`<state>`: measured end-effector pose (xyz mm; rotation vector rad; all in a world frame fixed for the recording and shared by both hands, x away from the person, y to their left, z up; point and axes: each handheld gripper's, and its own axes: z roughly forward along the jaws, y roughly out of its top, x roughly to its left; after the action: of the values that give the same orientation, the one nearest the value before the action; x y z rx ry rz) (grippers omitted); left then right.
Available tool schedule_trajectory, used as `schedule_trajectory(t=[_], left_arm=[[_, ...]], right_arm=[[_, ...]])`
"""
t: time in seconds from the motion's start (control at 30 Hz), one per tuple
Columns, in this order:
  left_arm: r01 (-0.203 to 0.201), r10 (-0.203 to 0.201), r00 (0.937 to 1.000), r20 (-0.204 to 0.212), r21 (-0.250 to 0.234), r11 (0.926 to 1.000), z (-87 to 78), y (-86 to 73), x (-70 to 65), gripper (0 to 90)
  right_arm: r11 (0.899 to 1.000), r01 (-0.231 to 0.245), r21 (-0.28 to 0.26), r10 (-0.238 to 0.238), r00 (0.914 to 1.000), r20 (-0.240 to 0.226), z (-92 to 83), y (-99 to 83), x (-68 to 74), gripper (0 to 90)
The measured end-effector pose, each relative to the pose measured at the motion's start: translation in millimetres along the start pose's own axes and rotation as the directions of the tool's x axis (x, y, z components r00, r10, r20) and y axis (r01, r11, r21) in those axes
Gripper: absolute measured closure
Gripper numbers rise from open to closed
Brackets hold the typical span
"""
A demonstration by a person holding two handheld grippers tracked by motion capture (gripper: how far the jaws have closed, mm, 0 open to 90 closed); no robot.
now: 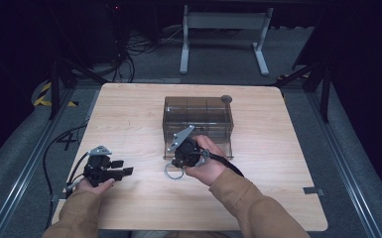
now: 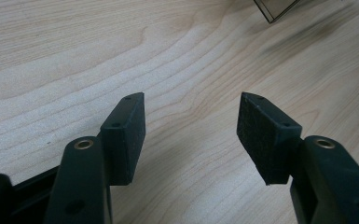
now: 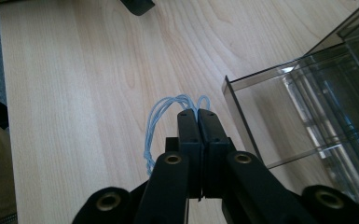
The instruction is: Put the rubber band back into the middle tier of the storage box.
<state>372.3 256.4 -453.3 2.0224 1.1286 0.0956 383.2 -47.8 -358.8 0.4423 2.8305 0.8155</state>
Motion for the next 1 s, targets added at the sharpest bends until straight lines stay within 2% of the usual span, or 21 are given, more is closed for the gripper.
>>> schedule_trajectory(t=[0.53,1.0], left_arm=[[0.002,-0.002,1.0,0.001,0.0,1.0,0.4,0.0,0.1,43.1],[0.001,-0.001,1.0,0.001,0.001,1.0,0.3,0.0,0.3,43.0]], right_arm=[[0.999,-0.039,-0.026,0.041,0.9974,0.06,-23.6,-5.3,-22.8,90.0],[0.998,-0.063,-0.018,0.064,0.9929,0.1,-27.7,-11.4,-41.3,90.0]])
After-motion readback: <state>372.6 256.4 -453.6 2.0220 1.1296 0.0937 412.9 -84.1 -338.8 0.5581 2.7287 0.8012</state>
